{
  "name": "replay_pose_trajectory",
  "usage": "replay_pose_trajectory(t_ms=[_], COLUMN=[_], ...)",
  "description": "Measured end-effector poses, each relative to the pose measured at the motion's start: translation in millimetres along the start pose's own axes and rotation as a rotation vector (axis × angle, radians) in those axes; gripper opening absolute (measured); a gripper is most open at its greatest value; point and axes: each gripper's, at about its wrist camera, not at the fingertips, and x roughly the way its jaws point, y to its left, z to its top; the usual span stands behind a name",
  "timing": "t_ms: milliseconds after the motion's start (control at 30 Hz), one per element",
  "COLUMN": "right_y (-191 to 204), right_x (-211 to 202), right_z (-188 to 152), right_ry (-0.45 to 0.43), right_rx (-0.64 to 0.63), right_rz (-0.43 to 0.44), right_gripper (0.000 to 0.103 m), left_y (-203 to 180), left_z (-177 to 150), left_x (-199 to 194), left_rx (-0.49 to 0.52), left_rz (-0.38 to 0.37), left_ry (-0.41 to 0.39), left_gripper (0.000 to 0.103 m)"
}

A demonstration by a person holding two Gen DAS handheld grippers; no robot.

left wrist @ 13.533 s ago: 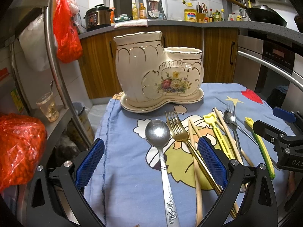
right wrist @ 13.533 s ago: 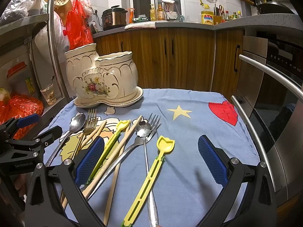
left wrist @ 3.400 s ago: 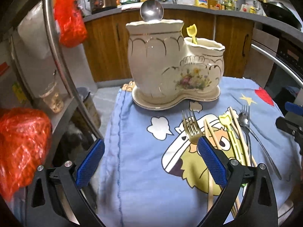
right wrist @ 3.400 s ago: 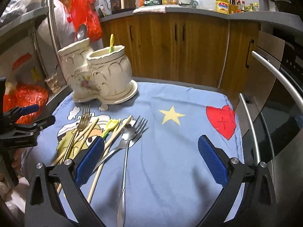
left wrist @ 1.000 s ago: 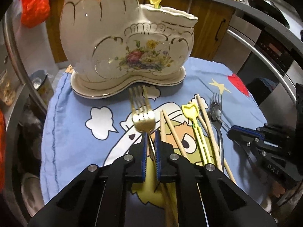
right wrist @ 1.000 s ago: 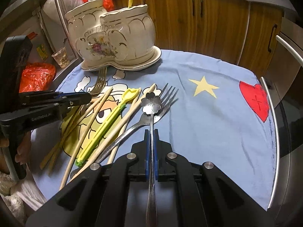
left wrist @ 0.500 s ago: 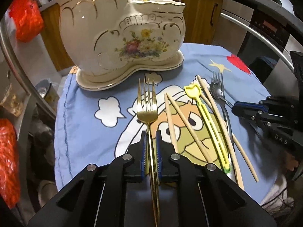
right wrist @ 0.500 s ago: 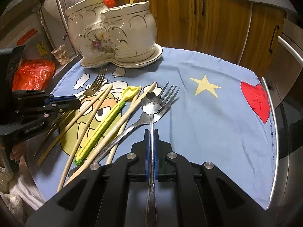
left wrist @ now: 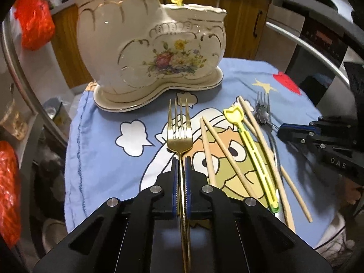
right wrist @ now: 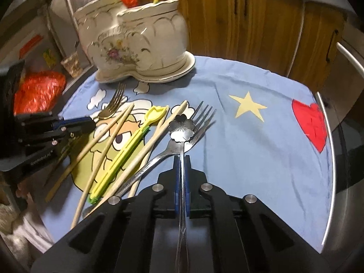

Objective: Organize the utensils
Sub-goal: 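Lift the gold fork and flower spoon and carry both toward the holder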

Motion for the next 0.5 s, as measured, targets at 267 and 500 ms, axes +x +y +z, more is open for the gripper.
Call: replay_pose_trajectory(t_ms=[267,500], right_y=[7.9,19.6], right_x=[-39.0,-60.7], right_z=[9.7,24.4], right_ry=[-0.167,-0.284], right_rx=[-0.013,-0.027], right_rz=[0.033,0.059], right_gripper=[0.003,0.003], left_y=[14.2,21.0], left_z=[0.5,7.5], left_x=[-39.5,-72.9], left_rx=[-0.025,-0.039], left_rz=[-0.061,-0.125], left_ry=[-0.13,-0.221], left_gripper=[0.006,0.006])
